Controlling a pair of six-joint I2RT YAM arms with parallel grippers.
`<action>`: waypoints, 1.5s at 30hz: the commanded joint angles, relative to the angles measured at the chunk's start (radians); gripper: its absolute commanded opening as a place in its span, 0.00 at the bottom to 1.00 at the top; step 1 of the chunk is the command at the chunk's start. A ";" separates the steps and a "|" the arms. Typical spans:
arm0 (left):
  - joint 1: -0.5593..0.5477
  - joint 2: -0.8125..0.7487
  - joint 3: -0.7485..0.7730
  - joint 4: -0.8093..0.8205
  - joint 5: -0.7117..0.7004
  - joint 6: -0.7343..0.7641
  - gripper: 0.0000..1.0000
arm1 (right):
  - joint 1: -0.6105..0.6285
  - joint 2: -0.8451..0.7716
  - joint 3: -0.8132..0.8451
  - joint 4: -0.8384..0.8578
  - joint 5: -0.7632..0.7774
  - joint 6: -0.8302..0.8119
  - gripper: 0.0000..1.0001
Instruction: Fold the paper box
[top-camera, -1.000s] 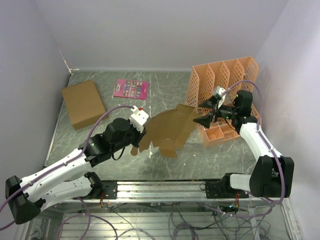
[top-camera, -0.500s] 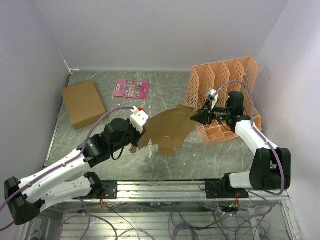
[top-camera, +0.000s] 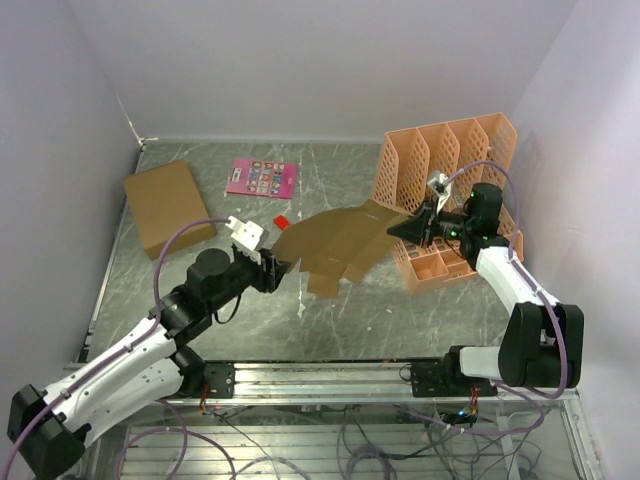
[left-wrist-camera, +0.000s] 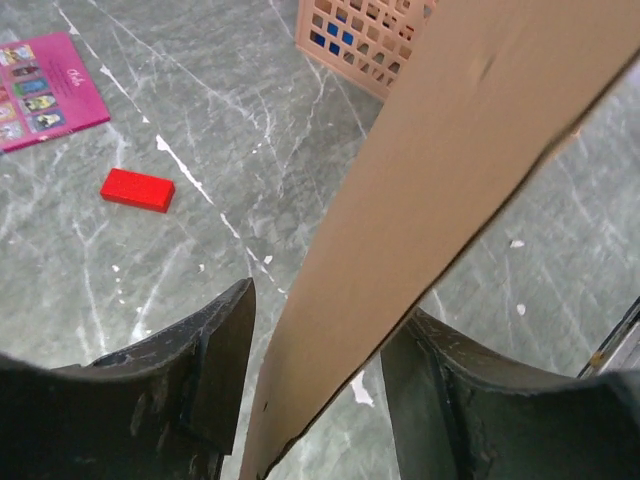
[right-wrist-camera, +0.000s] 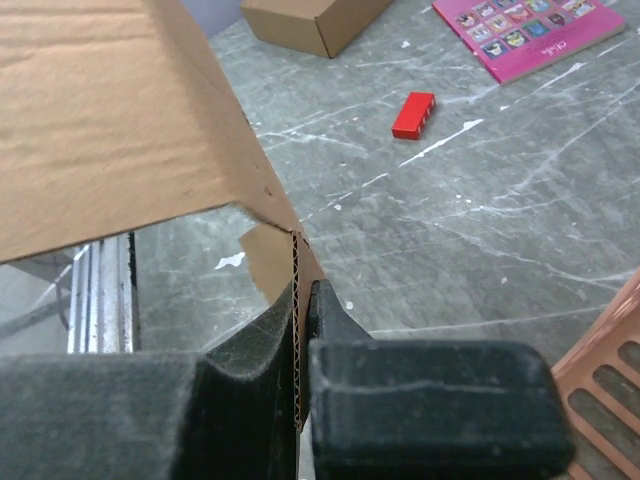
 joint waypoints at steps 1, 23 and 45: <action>0.077 -0.034 -0.091 0.244 0.128 -0.110 0.62 | -0.016 -0.029 -0.029 0.137 -0.075 0.156 0.00; 0.131 0.023 0.036 0.107 0.155 -0.031 0.07 | -0.022 0.034 0.187 -0.505 0.047 -0.440 0.54; 0.131 -0.067 0.249 -0.282 0.092 0.058 0.07 | -0.359 0.031 0.253 -1.404 0.854 -1.526 0.00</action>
